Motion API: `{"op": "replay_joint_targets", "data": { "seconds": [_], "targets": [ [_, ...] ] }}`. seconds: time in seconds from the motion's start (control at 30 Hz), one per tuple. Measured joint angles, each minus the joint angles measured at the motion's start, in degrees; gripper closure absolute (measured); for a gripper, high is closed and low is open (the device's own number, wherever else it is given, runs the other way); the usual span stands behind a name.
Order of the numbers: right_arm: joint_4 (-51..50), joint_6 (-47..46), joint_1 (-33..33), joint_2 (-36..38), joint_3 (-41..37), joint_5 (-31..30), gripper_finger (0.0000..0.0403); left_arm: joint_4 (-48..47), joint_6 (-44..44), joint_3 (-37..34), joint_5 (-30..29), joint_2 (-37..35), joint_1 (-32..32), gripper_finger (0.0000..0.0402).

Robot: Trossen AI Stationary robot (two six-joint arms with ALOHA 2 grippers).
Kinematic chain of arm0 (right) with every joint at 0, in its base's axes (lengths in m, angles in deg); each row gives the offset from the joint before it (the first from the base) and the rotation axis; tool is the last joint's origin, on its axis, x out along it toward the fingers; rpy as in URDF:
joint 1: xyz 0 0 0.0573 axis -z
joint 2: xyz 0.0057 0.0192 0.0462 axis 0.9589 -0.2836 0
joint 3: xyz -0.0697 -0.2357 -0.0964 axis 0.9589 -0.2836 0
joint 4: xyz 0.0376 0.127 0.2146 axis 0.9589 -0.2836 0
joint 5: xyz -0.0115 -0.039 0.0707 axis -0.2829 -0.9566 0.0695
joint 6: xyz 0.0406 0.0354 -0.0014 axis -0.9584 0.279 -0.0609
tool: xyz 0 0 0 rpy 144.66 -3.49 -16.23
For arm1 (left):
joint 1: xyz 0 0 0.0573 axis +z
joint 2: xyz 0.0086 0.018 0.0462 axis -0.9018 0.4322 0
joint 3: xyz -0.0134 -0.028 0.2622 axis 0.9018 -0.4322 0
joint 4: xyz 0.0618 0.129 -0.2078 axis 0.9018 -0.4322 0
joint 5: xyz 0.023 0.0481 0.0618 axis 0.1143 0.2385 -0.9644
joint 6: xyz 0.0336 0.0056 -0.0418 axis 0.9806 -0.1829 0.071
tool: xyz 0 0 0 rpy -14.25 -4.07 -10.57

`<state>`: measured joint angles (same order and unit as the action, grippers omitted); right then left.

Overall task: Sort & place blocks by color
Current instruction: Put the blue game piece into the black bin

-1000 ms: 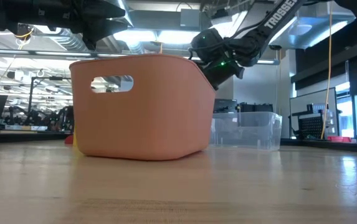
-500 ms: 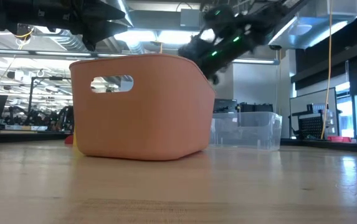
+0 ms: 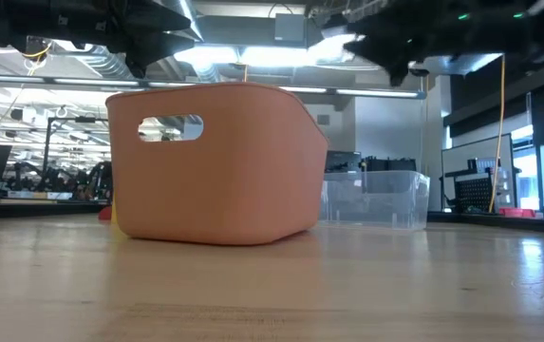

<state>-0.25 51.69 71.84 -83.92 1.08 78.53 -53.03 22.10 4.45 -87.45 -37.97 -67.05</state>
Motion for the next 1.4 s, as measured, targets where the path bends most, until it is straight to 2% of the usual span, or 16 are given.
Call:
{"op": "replay_joint_targets", "data": {
  "seconds": [0.27,0.8,0.87,0.93,1.07,1.1,1.4],
  "targets": [
    [1.0,6.0,-1.7,4.3,-2.0,0.1,0.0236,0.0,0.0,0.0,0.0,0.0,0.0,0.0217],
    [0.4,4.0,-1.7,4.1,-2.0,0.1,0.0237,0.0,0.1,0.0,0.0,0.0,0.0,0.0217],
    [0.1,2.7,-1.7,4.1,-2.0,0.1,0.0249,0.0,0.1,0.0,0.0,0.0,0.0,0.0217],
    [0.0,2.5,-1.7,4.1,-2.0,0.1,0.0278,0.0,0.1,0.0,0.0,0.0,0.0,0.0217],
    [-0.1,2.6,-1.7,4.1,-2.0,0.1,0.0377,0.0,0.1,0.0,0.0,0.0,0.0,0.0217],
    [-0.1,2.7,-1.7,4.1,-2.0,0.0,0.0389,0.0,0.1,0.0,0.0,0.0,0.0,0.0217],
    [-0.6,2.7,-1.7,4.1,-2.0,-1.4,0.0401,0.0,0.1,0.0,0.0,0.0,0.0,0.0217]
  ]
}}
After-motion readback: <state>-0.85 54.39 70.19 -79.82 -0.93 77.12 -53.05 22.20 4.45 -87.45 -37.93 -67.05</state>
